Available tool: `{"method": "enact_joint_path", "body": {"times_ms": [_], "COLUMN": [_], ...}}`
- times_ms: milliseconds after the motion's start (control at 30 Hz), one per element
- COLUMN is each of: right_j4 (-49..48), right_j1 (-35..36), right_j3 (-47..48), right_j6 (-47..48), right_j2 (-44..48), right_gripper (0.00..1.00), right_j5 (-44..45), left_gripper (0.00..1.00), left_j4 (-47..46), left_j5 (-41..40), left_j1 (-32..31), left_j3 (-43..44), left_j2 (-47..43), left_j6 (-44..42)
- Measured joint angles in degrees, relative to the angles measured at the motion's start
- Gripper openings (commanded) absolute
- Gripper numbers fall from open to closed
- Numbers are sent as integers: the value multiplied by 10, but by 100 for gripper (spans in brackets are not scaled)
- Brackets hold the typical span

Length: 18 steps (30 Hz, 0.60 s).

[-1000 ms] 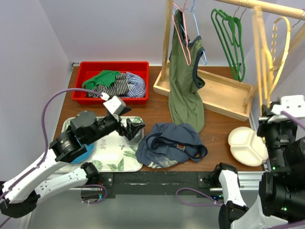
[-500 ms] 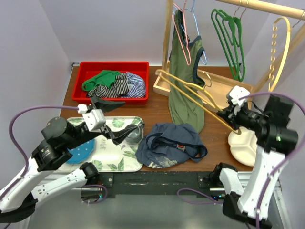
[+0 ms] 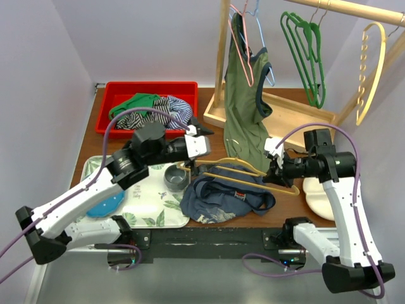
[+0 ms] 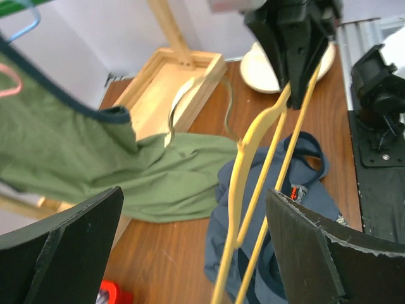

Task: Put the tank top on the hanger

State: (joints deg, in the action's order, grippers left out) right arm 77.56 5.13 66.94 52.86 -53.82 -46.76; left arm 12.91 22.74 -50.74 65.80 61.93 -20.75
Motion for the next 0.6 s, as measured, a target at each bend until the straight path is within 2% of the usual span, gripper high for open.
{"method": "enact_joint_path", "body": {"times_ms": [200,433,533,600], "right_j4": [-4,-4,-5,-5], "right_j1": [20,29,33,35], "right_j3": [-6,-11,-12,-12], "right_j6": [-4,-5,-8,-9], "right_j2": [-5,-5,-5,-5], "right_gripper": [0,0,0,0], "right_j5": [23,38,41,42], "left_gripper": [95,87,78,66], "left_j4": [0,3,18,28], "left_j5": [78,140,161,169], "left_j1": [0,0,0,0], "left_j3": [72,97,119,133], "left_j2": [61,87,112,132], "left_j6": [-14,-8,-4,0]}}
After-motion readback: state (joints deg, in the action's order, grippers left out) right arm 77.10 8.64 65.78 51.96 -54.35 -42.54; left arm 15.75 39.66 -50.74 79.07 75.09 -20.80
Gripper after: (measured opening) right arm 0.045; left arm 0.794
